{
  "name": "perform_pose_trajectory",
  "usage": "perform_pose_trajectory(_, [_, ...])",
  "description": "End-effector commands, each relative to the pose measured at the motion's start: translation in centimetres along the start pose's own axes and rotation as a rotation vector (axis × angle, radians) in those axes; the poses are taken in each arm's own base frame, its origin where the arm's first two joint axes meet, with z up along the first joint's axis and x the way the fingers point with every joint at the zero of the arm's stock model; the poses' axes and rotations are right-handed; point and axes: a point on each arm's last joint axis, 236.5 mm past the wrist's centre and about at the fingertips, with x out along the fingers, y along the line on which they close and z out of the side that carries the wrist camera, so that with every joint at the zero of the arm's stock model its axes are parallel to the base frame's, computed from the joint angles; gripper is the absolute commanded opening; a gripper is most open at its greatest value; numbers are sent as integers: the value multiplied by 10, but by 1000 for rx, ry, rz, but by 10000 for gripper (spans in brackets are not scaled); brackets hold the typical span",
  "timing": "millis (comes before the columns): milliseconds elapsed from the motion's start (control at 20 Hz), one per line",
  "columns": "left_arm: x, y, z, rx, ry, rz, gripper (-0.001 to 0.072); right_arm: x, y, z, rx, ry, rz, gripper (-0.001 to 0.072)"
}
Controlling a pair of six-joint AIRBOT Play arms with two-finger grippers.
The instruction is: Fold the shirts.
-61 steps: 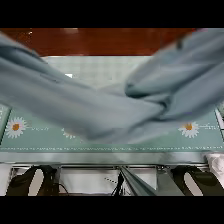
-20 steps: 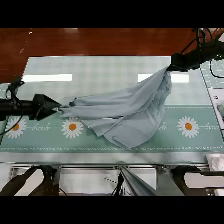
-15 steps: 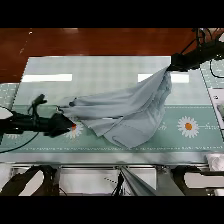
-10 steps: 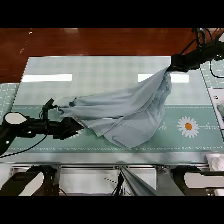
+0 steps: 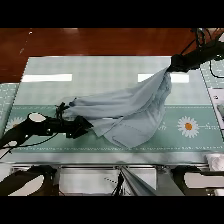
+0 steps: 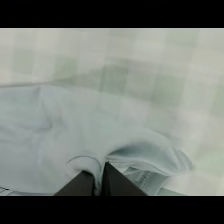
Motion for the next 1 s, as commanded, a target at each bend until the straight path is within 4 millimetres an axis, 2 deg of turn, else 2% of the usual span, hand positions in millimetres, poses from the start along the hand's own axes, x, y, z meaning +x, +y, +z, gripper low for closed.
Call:
perform_pose_trajectory(0, [14,16,19,-63,-58,35,490,0,1,-4,-3,15,4,39])
perform_pose_trajectory(50, [14,16,23,-74,-72,34,407,0,1,-5,-3,22,5,39])
perform_pose_trajectory(200, [14,17,29,-74,-97,35,233,0,2,-7,-2,31,7,39])
perform_pose_trajectory(300, [14,17,29,-46,-99,36,22,0,2,-9,-2,36,8,39])
perform_pose_trajectory(400, [12,11,28,3,-90,25,21,0,2,-11,-3,47,10,39])
perform_pose_trajectory(450, [9,0,26,31,-79,5,21,0,3,-13,-3,53,11,39])
perform_pose_trajectory(550, [-5,-38,19,152,-48,-71,20,-2,4,-15,-4,62,14,39])
perform_pose_trajectory(650, [-40,-100,9,316,-59,-182,20,-11,7,-14,-23,47,9,39])
perform_pose_trajectory(750, [-93,-165,-1,480,-138,-290,20,-29,14,-11,-43,3,4,39])
perform_pose_trajectory(850, [-170,-230,-14,621,-296,-398,20,-60,27,-4,-75,-78,-6,39])
perform_pose_trajectory(950, [-254,-282,-33,763,-504,-480,20,-104,44,7,-121,-207,-25,39])
